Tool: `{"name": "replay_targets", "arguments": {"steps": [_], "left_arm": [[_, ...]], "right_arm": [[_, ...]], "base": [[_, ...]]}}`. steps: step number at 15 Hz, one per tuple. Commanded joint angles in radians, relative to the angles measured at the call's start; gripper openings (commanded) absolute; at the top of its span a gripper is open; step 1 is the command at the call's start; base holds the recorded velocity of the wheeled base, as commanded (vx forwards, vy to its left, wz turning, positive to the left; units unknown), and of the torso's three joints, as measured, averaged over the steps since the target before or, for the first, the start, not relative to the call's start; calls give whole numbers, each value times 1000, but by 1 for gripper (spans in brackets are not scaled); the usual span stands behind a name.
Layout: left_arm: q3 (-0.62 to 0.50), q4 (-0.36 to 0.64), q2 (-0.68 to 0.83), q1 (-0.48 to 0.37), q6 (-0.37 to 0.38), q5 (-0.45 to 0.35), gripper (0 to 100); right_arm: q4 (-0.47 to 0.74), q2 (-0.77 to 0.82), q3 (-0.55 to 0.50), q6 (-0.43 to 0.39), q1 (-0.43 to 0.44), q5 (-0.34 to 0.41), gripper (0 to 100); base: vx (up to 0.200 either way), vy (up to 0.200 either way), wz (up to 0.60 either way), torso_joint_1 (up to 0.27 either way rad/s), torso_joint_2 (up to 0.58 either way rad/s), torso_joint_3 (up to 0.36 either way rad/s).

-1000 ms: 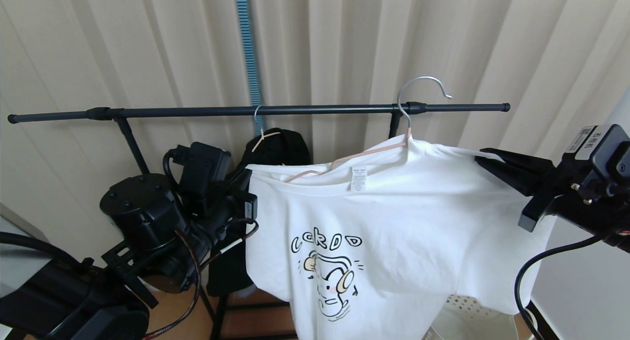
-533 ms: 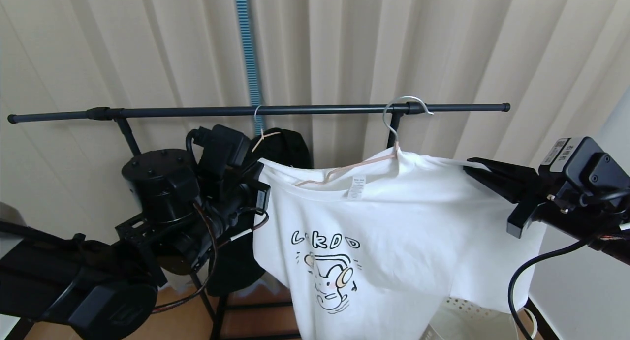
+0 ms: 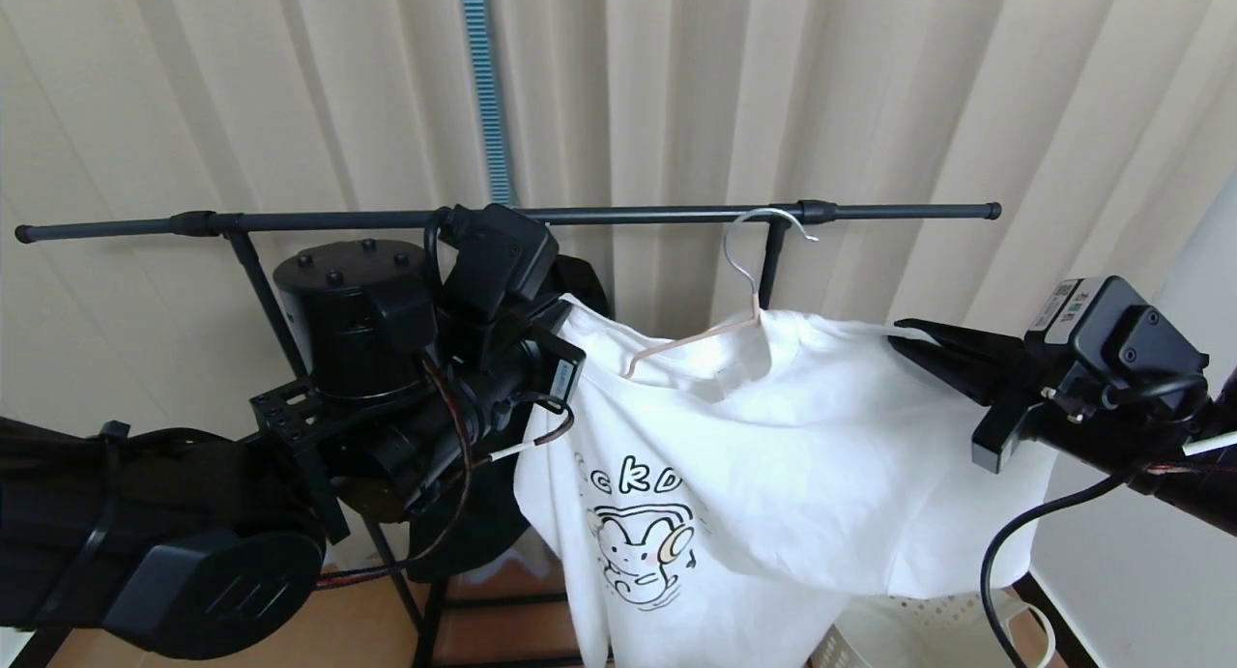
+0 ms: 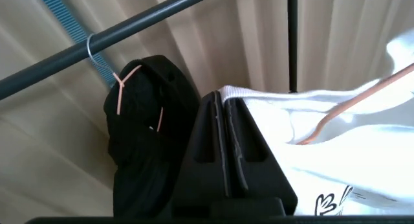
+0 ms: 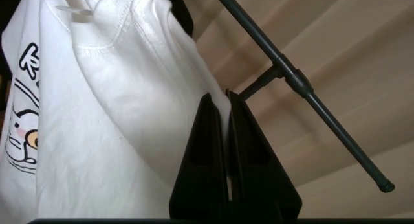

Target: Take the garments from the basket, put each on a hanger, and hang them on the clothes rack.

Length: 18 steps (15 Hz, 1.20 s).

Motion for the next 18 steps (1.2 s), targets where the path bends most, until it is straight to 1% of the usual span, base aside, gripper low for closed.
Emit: {"name": "replay_targets", "arguments": {"steps": [1, 3, 6, 7, 8, 10, 12, 13, 15, 18], "left_arm": [[-7, 14, -16, -15, 12, 4, 0], [-2, 36, -19, -12, 15, 13, 0], [-2, 37, -16, -11, 16, 39, 0], [-2, 37, -18, -12, 24, 39, 0], [0, 37, -21, -14, 32, 39, 0], [1, 37, -24, -18, 33, 39, 0], [1, 41, -34, -22, 35, 39, 0], [-2, 56, -37, -31, 41, 40, 0], [-16, 90, -45, -43, 41, 40, 0], [-37, 146, -56, -68, 41, 50, 0]], "right_arm": [[-21, 24, -3, 21, 17, -16, 0], [-94, 31, 3, 70, 20, -28, 0], [-95, 11, 0, 83, 17, -31, 0], [-97, 18, -6, 95, 17, -50, 0], [-100, 28, -15, 98, 17, -100, 0], [-103, 53, -21, 98, 20, -154, 0], [-103, 60, -23, 97, 37, -163, 0], [-112, 80, -25, 98, 71, -203, 0], [-176, 137, -23, 98, 109, -264, 0], [-324, 249, -25, 95, 158, -369, 0]], "base": [[0, 0, 0, 0, 0, 0], [0, 0, 0, 0, 0, 0], [0, 0, 0, 0, 0, 0], [0, 0, 0, 0, 0, 0], [0, 0, 0, 0, 0, 0], [0, 0, 0, 0, 0, 0], [0, 0, 0, 0, 0, 0], [0, 0, 0, 0, 0, 0], [0, 0, 0, 0, 0, 0], [0, 0, 0, 0, 0, 0]]}}
